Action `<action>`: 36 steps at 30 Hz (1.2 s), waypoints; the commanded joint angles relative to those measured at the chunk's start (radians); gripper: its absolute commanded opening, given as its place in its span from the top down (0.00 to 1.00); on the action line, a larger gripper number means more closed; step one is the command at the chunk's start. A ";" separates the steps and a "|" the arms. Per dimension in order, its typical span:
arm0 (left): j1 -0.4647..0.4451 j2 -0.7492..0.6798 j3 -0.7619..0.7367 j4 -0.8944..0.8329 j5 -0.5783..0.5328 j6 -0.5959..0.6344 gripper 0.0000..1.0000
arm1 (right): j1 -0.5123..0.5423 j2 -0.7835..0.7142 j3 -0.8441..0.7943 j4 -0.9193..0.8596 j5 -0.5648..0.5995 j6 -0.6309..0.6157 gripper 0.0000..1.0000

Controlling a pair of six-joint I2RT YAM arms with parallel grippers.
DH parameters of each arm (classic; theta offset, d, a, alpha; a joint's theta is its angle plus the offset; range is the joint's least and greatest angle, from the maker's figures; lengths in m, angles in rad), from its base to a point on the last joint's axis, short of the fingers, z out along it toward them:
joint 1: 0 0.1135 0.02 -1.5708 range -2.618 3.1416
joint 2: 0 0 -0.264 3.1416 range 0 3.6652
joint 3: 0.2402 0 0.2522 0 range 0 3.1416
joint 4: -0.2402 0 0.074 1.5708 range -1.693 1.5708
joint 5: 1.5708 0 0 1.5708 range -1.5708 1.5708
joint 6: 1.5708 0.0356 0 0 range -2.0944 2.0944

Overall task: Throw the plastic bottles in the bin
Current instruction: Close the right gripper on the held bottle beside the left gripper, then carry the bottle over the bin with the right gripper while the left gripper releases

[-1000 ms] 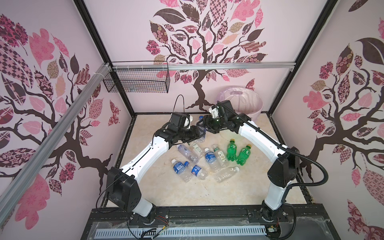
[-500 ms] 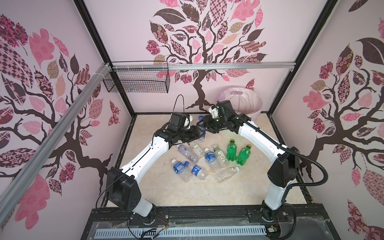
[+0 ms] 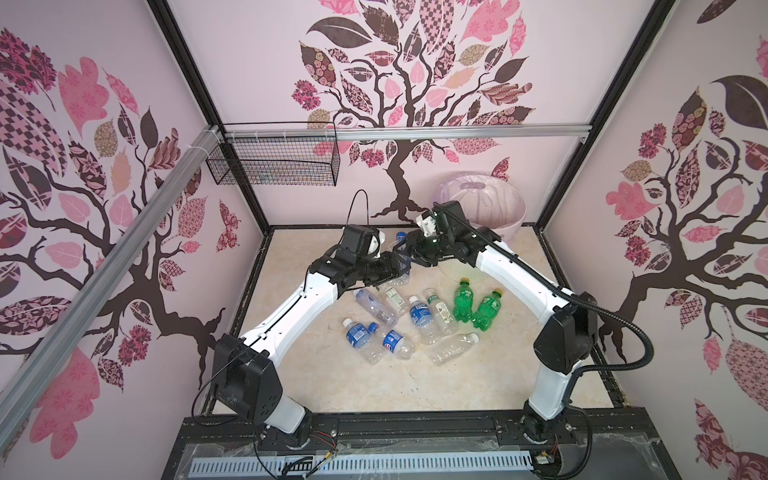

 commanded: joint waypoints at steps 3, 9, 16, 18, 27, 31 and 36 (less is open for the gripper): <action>-0.007 -0.027 0.011 -0.047 -0.016 0.017 0.31 | -0.028 0.043 0.091 -0.041 0.055 -0.038 0.63; -0.006 -0.058 0.028 -0.091 -0.045 0.019 0.24 | -0.034 0.061 0.165 -0.076 0.106 -0.082 0.63; -0.006 -0.075 0.091 -0.169 -0.061 0.016 0.08 | -0.046 0.089 0.354 -0.196 0.217 -0.189 0.64; -0.008 -0.075 0.139 -0.195 -0.071 0.013 0.03 | -0.046 0.093 0.420 -0.234 0.268 -0.230 0.64; -0.072 -0.015 0.447 -0.243 -0.179 -0.020 0.03 | -0.101 0.052 0.642 -0.301 0.477 -0.364 0.65; -0.150 0.047 0.579 -0.229 -0.224 -0.018 0.03 | -0.166 -0.005 0.646 -0.278 0.534 -0.377 0.65; -0.249 0.139 0.737 -0.250 -0.253 0.027 0.03 | -0.205 -0.074 0.682 -0.269 0.684 -0.464 0.65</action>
